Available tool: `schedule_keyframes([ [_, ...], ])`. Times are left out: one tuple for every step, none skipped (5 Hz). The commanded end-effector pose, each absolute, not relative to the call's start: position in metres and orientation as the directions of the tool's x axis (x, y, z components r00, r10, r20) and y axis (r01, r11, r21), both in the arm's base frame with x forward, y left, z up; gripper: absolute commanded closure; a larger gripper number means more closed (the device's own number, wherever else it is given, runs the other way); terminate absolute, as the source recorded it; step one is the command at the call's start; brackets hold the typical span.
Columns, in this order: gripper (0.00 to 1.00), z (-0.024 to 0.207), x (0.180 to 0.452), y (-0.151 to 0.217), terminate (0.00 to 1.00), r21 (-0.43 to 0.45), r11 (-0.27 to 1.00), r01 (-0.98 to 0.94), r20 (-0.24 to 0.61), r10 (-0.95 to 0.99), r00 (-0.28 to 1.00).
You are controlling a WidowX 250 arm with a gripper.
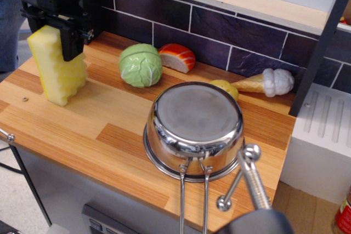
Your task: Wipe pot with sponge
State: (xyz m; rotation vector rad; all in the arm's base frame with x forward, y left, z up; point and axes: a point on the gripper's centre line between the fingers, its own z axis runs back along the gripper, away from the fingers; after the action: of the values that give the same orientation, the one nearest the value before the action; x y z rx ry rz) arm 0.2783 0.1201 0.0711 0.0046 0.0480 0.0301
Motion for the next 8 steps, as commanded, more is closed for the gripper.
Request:
schedule_keyframes([
  [1.0,0.149,0.302,0.071,0.0,-0.098,0.992,-0.077,0.005,0.077,0.997],
  [1.0,0.165,0.304,0.036,0.0,-0.13,0.989,-0.074,0.008,0.075,0.997],
  [1.0,0.158,0.292,0.004,0.0,-0.085,0.996,-0.036,0.08,0.042,0.996],
  [1.0,0.141,0.289,-0.014,0.0,-0.018,1.0,-0.024,0.06,0.025,0.998],
  [1.0,0.129,0.287,-0.022,0.0,0.007,1.0,-0.003,0.042,0.003,0.999],
  [1.0,0.124,0.289,-0.041,0.0,0.029,1.0,0.011,0.024,-0.012,1.0],
  [1.0,0.123,0.296,-0.063,0.0,0.055,0.999,-0.002,0.008,0.002,1.0],
  [1.0,0.123,0.301,-0.088,0.0,0.059,0.998,-0.004,-0.016,0.005,1.0],
])
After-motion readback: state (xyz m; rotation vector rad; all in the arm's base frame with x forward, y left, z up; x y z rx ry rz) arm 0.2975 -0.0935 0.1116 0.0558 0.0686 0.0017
